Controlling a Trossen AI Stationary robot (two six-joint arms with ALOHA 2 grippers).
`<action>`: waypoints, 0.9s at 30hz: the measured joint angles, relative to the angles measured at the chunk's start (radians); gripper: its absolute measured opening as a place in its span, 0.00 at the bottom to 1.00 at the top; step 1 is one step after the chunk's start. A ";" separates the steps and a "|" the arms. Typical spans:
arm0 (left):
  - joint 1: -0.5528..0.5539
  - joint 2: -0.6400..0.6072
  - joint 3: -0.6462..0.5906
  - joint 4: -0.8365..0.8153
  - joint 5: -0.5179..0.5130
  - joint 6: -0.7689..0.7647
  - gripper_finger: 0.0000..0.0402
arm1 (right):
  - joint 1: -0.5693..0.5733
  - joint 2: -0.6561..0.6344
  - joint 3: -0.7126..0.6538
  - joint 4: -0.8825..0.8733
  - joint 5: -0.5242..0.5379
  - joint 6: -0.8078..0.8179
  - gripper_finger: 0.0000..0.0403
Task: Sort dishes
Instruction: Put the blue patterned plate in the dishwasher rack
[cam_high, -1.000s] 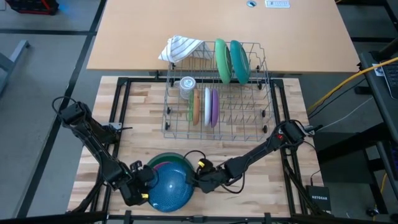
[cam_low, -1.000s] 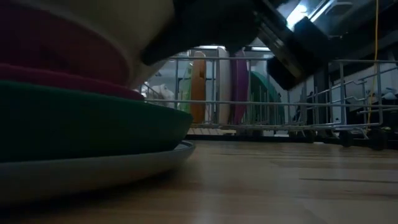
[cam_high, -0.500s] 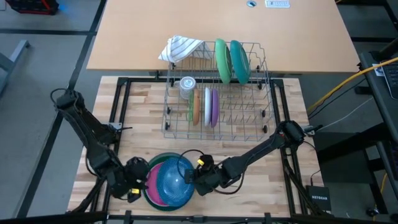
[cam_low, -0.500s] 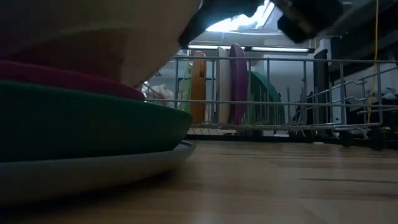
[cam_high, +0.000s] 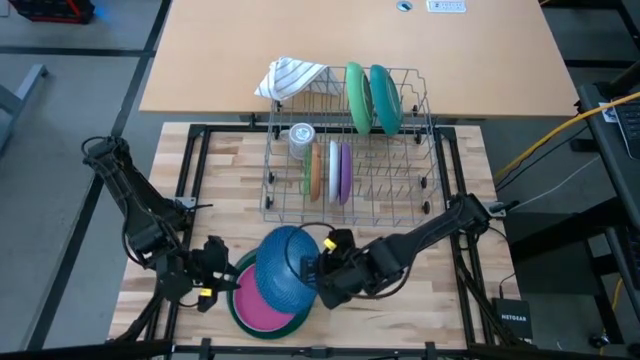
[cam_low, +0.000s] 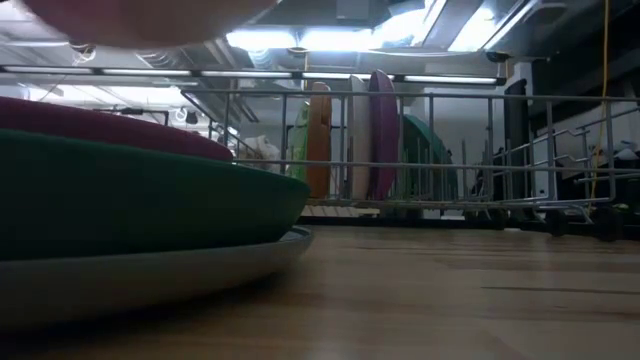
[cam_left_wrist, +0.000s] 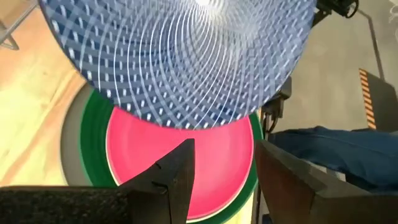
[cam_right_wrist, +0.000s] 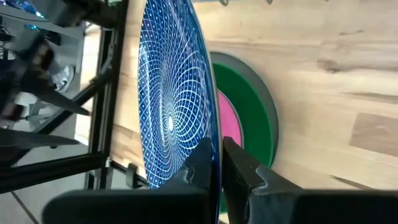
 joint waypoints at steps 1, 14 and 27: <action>0.000 0.000 0.000 0.000 0.000 0.007 0.39 | 0.000 0.000 0.033 -0.032 -0.001 0.000 0.04; 0.000 -0.001 0.000 -0.001 -0.001 0.098 0.39 | -0.001 -0.121 0.188 -0.431 0.032 0.115 0.04; 0.004 -0.001 0.000 -0.016 -0.013 0.103 0.39 | -0.002 -0.311 0.203 -0.436 0.215 0.000 0.04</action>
